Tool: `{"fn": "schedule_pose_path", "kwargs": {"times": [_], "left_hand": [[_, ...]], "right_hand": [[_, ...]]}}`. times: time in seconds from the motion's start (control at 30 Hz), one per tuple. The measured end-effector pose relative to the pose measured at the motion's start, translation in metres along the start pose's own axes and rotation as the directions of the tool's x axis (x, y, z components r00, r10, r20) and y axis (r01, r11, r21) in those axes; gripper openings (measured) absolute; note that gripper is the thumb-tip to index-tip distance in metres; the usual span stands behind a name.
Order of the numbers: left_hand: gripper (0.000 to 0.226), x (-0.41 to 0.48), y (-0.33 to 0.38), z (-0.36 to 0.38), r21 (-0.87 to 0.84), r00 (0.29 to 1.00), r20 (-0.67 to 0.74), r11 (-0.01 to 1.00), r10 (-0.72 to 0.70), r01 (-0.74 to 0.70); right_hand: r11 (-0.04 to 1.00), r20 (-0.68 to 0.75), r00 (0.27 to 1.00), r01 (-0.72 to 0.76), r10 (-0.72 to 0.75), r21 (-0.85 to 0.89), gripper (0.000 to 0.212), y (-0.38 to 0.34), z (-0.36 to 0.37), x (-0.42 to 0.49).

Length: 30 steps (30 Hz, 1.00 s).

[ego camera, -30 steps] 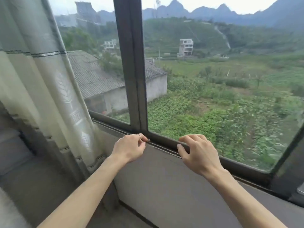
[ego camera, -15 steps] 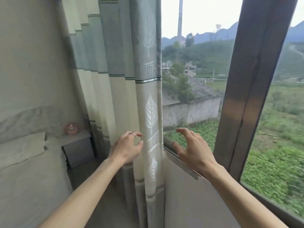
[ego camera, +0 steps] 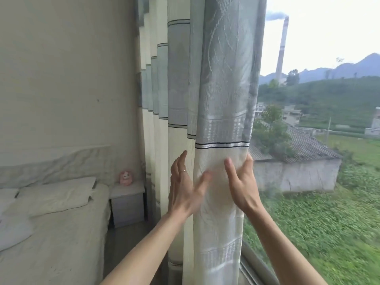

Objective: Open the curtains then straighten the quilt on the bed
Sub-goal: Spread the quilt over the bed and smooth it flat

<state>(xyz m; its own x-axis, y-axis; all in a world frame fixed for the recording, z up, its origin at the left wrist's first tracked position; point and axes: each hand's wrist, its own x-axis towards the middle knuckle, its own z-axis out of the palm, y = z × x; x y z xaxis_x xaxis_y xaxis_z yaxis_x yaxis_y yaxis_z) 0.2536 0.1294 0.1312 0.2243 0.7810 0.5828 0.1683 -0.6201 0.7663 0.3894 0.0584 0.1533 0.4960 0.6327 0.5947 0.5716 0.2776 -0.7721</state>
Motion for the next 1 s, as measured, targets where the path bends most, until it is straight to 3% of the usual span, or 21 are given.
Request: {"fn": "schedule_pose_path", "kwargs": {"times": [0.17, 0.3, 0.43, 0.57, 0.7, 0.83, 0.87, 1.0], "left_hand": [[0.09, 0.071, -0.048, 0.025, -0.226, 0.978, -0.057, 0.957, -0.2, 0.182], [0.085, 0.124, -0.092, 0.028, -0.178, 0.944, -0.222, 0.963, -0.242, 0.205], [0.074, 0.177, -0.136, 0.017, 0.066, 0.907, -0.405, 0.985, -0.118, 0.158], [0.089, 0.259, -0.191, 0.005, 0.161, 0.915, -0.356, 0.952, -0.191, 0.261], [0.107, 0.343, -0.241, -0.012, 0.152, 0.935, -0.311, 0.963, -0.169, 0.224], [0.116, 0.41, -0.281, -0.029, 0.158, 0.941, -0.299, 0.964, -0.158, 0.212], [0.115, 0.428, -0.294, -0.034, 0.158, 0.943, -0.295, 0.965, -0.158, 0.211], [0.075, 0.486, -0.336, -0.047, 0.19, 0.95, -0.292, 0.967, -0.109, 0.169]], "right_hand": [[0.989, 0.053, 0.996, -0.074, 0.067, 0.131, 0.064, 0.044, 0.055, 0.07], [0.99, 0.04, 0.995, -0.091, 0.087, 0.111, 0.057, 0.07, 0.117, 0.117], [0.99, -0.004, 0.996, -0.087, 0.088, 0.115, 0.07, 0.085, 0.184, 0.165], [0.99, -0.012, 0.998, -0.057, 0.059, 0.131, 0.053, 0.102, 0.25, 0.228], [0.994, -0.07, 0.997, -0.034, 0.041, 0.102, 0.065, 0.116, 0.318, 0.296], [0.991, -0.042, 0.996, -0.07, 0.075, 0.111, 0.069, 0.131, 0.378, 0.349], [0.992, -0.034, 0.997, -0.067, 0.071, 0.107, 0.071, 0.135, 0.395, 0.365], [0.991, -0.037, 0.999, -0.006, 0.011, 0.131, 0.069, 0.149, 0.453, 0.415]]}}
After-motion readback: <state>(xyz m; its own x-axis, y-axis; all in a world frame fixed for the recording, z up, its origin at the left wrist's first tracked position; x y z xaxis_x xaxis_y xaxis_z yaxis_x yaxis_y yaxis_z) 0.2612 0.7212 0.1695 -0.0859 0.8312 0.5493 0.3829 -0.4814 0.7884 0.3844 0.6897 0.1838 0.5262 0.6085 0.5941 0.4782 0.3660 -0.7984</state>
